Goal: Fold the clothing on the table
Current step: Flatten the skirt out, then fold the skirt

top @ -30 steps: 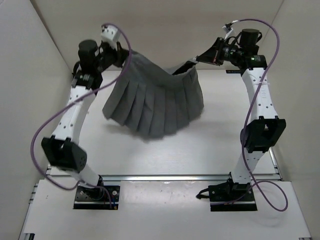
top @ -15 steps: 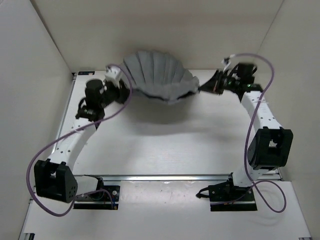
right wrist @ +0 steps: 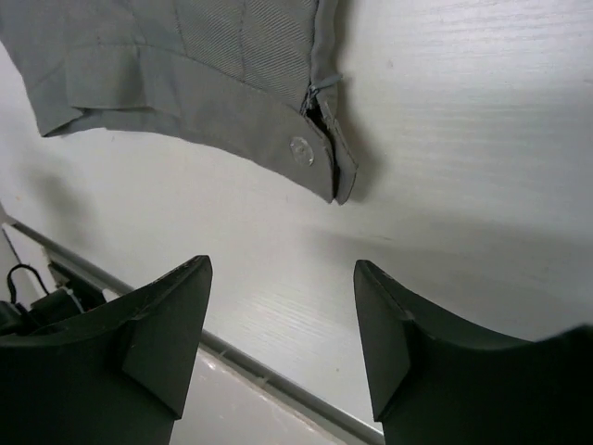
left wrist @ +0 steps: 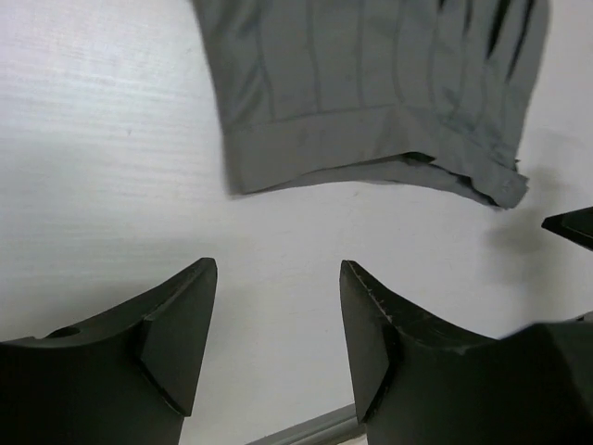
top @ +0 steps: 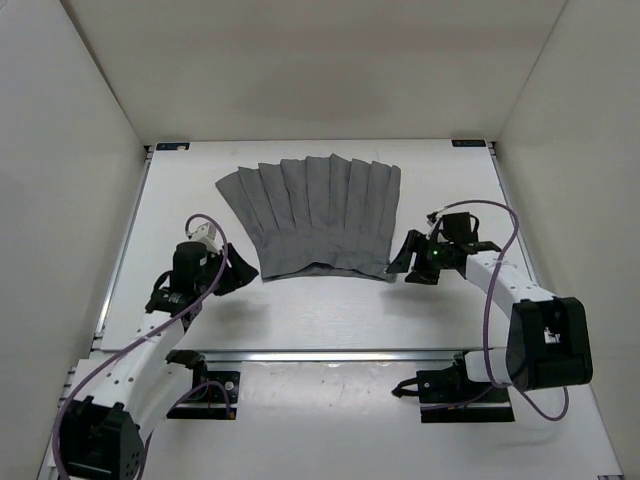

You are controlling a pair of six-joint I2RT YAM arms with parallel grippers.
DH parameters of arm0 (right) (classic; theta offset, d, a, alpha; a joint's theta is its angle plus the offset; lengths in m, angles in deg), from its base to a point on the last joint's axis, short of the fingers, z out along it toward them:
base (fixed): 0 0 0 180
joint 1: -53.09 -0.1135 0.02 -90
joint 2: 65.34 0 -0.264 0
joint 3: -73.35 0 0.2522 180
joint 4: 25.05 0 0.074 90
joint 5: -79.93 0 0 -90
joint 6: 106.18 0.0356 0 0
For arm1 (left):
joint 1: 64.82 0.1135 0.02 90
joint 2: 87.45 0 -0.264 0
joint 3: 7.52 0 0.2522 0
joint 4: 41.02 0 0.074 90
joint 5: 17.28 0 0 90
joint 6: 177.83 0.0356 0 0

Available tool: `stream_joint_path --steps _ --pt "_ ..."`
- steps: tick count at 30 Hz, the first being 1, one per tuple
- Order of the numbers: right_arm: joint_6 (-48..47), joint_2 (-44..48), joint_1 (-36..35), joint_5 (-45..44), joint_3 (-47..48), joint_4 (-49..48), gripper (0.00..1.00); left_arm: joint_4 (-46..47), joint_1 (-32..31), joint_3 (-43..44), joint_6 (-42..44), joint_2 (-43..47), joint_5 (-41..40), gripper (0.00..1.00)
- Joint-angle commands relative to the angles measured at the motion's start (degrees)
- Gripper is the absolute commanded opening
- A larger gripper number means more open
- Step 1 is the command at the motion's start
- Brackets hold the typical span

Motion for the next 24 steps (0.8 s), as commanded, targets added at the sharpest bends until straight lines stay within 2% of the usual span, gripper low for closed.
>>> stream_joint_path --steps 1,6,16,19,22,24 --pt "0.1 -2.4 -1.2 -3.6 -0.3 -4.4 0.6 1.8 -0.6 -2.7 -5.1 -3.4 -2.2 0.67" --pt "4.6 -6.2 -4.3 -6.5 -1.8 -11.5 0.6 11.5 -3.4 -4.5 -8.8 -14.3 -2.5 0.68" --pt "6.4 -13.5 -5.6 -10.0 0.3 -14.1 0.59 21.1 -5.1 -2.3 -12.3 -25.4 -7.6 0.72" --pt "6.7 -14.9 -4.9 -9.3 0.1 -15.1 0.54 23.5 -5.3 -1.3 -13.0 -28.9 -8.7 0.69" --pt "6.8 -16.1 -5.0 -9.2 0.2 -15.4 0.5 25.8 -5.7 -0.7 -13.8 -31.2 -9.4 0.61" --pt "6.7 -16.7 -4.8 -8.8 0.4 -15.8 0.34 27.4 -5.6 -0.7 -14.5 -32.3 -9.9 0.51"
